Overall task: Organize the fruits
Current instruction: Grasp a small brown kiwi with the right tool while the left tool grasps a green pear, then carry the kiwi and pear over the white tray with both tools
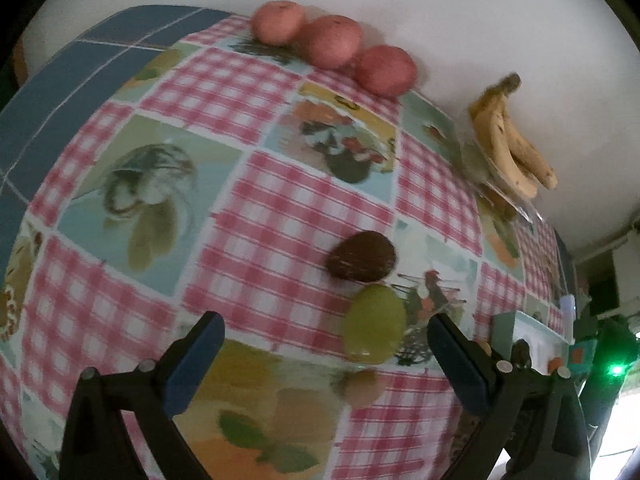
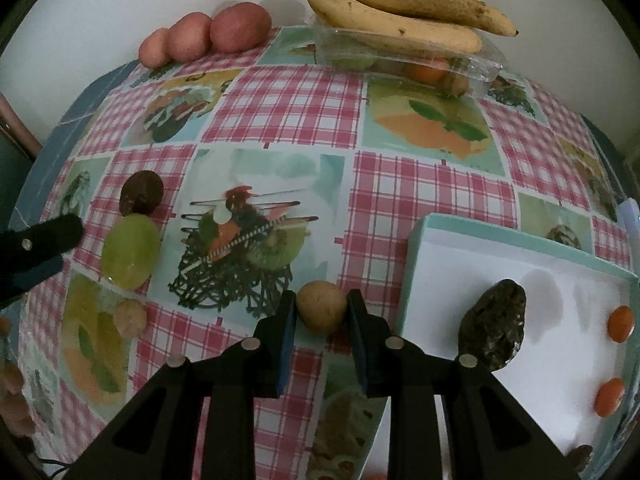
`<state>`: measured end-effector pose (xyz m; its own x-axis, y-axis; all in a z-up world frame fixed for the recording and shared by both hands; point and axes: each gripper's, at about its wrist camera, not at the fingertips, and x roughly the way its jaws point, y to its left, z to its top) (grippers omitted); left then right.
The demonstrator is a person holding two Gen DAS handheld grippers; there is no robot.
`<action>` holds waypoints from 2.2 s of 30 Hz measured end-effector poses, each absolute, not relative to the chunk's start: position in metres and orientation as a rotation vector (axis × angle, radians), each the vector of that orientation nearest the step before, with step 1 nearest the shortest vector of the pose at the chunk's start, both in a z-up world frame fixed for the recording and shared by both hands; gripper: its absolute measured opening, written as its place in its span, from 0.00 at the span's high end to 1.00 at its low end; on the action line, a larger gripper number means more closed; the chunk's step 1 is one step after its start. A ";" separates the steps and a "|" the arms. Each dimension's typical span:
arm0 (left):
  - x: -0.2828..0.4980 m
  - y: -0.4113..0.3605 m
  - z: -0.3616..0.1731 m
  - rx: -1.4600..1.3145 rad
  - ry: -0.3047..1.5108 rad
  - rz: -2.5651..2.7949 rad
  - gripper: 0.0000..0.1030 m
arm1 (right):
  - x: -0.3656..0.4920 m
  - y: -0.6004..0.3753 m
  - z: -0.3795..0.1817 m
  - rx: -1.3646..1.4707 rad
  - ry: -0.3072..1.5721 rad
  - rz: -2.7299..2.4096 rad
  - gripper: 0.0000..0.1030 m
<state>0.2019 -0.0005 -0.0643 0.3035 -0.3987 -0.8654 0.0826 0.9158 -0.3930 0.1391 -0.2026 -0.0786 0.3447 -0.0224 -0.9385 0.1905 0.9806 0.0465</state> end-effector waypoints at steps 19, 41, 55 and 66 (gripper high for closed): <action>0.204 -0.048 -0.088 -0.005 1.176 -0.260 0.39 | 0.136 -0.208 -0.077 0.206 1.200 -0.107 0.75; 0.199 -0.019 -0.073 -0.123 1.173 -0.257 0.60 | 0.132 -0.206 -0.076 0.256 1.175 -0.084 0.75; 0.153 -0.004 -0.020 -0.163 1.094 -0.307 0.60 | 0.091 -0.207 -0.014 0.279 1.055 -0.100 0.75; 0.130 -0.027 -0.009 -0.102 1.091 -0.324 0.60 | 0.048 -0.232 0.011 0.316 1.011 -0.177 0.75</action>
<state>0.1299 -0.0268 -0.0088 0.4195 -0.3076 -0.8541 0.2082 0.9484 -0.2393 0.0482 -0.2325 0.0109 0.5223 0.0002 -0.8528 0.2899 0.9404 0.1778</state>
